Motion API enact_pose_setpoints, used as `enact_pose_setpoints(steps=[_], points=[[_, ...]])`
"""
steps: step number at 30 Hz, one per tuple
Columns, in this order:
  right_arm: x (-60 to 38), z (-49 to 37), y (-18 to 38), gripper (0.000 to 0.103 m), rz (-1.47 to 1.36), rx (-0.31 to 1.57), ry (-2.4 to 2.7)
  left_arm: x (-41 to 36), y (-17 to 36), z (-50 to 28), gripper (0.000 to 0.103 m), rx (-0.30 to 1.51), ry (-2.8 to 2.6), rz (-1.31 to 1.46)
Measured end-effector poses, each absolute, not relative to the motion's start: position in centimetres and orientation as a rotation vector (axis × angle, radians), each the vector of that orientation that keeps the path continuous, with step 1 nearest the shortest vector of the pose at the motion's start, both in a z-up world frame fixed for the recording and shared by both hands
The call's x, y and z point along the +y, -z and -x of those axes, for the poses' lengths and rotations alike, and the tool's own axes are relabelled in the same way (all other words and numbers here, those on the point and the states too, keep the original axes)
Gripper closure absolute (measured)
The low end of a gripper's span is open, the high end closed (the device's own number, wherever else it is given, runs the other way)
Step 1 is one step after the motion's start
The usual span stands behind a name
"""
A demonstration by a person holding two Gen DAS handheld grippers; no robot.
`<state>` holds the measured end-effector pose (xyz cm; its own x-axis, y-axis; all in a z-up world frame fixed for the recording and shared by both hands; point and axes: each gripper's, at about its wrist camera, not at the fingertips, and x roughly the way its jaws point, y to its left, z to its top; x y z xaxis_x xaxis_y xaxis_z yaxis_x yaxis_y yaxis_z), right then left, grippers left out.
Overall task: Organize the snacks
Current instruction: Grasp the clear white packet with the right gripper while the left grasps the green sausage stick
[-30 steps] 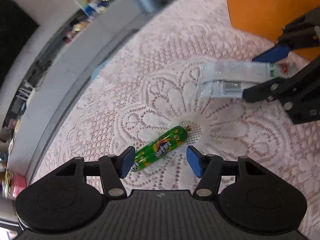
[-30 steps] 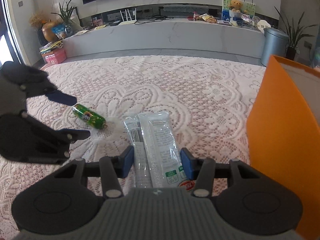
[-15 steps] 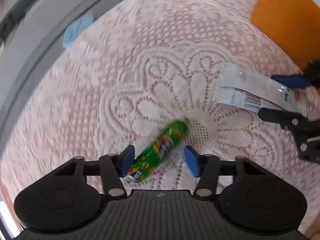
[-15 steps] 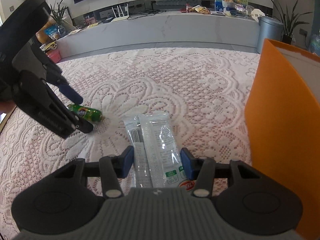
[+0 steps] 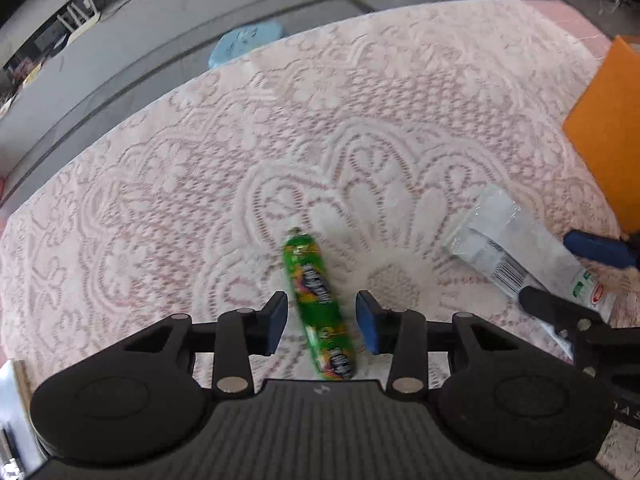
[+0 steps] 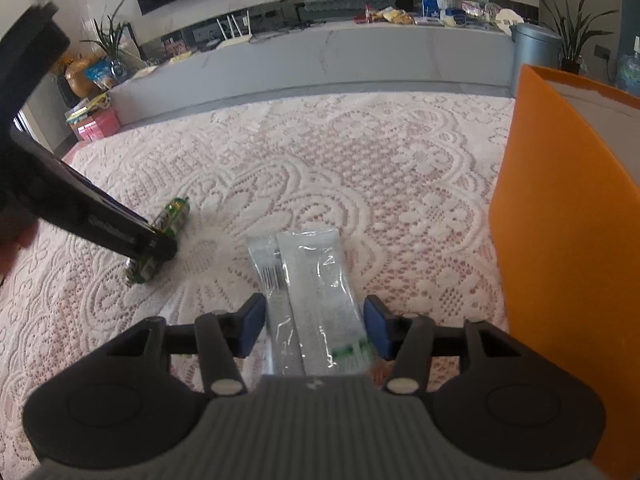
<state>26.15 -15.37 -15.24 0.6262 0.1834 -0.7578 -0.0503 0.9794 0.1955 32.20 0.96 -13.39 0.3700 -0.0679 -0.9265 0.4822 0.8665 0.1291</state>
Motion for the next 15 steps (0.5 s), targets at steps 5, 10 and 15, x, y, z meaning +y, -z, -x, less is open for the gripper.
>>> enact_pose_setpoints(steps=[5, 10, 15], points=[[-14.6, -26.6, 15.7, 0.035, -0.122, 0.872, -0.156, 1.4, 13.7, -30.7, 0.059, 1.074, 0.322, -0.370], [-13.5, -26.4, 16.2, 0.038, -0.037, 0.859, -0.142, 2.0, 13.9, -30.2, 0.060, 1.021, 0.272, -0.282], [-13.2, -26.2, 16.4, 0.039, -0.005, 0.850, -0.129, 3.2, 14.3, -30.2, 0.058, 0.994, 0.220, -0.160]])
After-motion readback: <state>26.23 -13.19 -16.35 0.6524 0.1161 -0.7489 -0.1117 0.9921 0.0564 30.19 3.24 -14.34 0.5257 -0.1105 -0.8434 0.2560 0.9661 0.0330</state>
